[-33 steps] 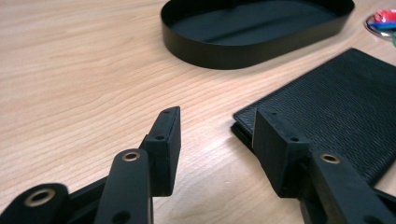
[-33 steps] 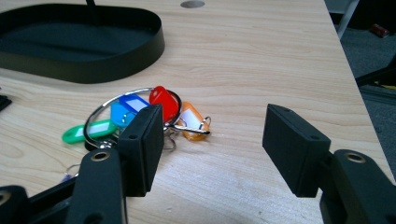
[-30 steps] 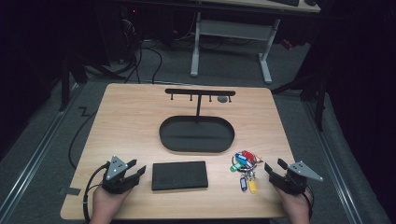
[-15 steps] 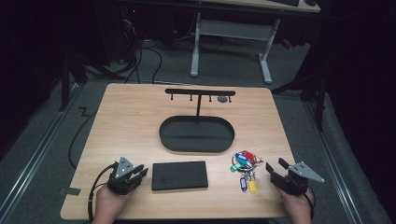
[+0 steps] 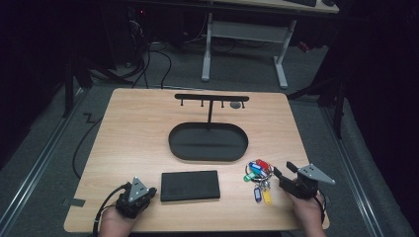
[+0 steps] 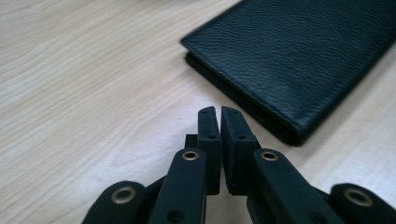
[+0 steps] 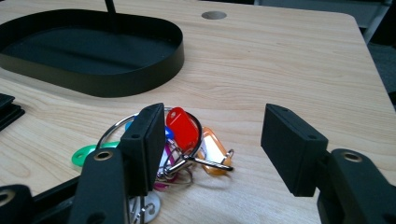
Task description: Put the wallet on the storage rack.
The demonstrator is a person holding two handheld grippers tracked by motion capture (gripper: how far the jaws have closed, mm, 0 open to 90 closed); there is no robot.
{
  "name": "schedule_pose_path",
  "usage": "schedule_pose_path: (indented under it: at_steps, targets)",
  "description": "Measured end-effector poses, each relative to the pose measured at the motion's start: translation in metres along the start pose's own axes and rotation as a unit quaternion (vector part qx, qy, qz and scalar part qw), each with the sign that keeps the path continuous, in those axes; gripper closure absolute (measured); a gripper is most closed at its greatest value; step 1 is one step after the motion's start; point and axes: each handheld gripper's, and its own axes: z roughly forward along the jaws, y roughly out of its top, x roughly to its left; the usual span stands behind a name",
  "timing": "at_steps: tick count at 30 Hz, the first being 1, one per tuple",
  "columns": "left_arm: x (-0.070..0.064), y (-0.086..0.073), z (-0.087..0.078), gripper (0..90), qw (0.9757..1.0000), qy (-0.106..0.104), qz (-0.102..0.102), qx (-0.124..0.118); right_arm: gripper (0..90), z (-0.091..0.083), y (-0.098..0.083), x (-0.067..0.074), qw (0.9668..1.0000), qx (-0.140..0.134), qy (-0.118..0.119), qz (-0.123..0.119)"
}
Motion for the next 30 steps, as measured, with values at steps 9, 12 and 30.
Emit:
schedule_pose_path:
  at_steps: [9, 12, 30]
  targets:
    - [-0.015, -0.001, -0.002, 86.1, 0.9997, -0.001, 0.025, 0.003, 40.7, 0.009, 0.004, 0.001, 0.9999, 0.006, 0.011, 0.001]
    - [-0.02, -0.002, -0.004, 85.9, 0.9993, -0.004, 0.036, 0.004, 40.9, 0.012, 0.005, 0.003, 0.9999, 0.007, 0.013, -0.002]
    - [-0.065, 0.011, 0.001, 77.4, 0.9914, -0.048, 0.121, 0.006, 41.0, 0.014, 0.005, 0.004, 0.9998, 0.014, 0.016, -0.005]
